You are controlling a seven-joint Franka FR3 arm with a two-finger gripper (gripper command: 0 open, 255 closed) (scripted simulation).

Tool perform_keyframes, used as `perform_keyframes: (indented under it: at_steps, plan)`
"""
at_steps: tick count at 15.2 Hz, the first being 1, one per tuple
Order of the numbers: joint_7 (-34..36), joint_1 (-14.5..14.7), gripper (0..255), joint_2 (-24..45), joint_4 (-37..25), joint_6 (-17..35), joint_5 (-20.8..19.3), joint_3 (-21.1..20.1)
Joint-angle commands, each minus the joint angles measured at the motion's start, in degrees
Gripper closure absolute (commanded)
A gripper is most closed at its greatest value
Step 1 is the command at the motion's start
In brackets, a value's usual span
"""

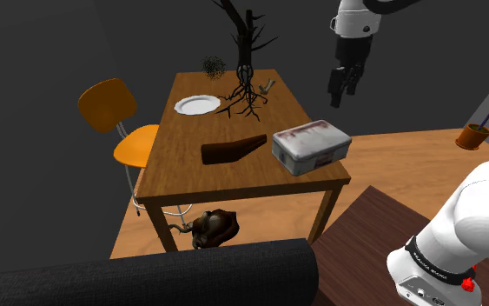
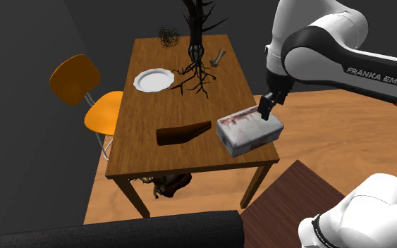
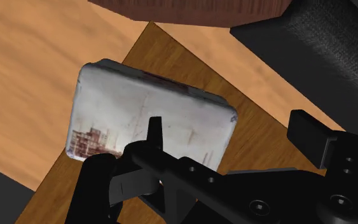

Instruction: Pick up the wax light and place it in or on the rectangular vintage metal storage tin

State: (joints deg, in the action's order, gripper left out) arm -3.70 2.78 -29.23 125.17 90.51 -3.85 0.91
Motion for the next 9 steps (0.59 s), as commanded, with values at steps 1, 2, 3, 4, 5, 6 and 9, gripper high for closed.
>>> perform_keyframes:
  at_steps: [1,2,3,4,5,6,9]
  plan:
    - [-2.59,0.82,0,5.18,-3.29,0.82,-0.27,0.10]
    - [-3.86,1.16,0,7.56,-4.57,1.40,-0.41,0.12]
    - [-5.11,1.50,0,9.93,-5.90,1.93,-0.55,0.13]
    - [-6.34,1.83,0,12.30,-7.28,2.40,-0.68,0.09]
    - [-7.55,2.14,0,14.67,-8.72,2.82,-0.81,0.03]
    - [-8.74,2.45,0,17.02,-10.21,3.17,-0.94,-0.07]
    - [-12.17,3.29,0,24.04,-14.99,3.90,-1.37,-0.58]
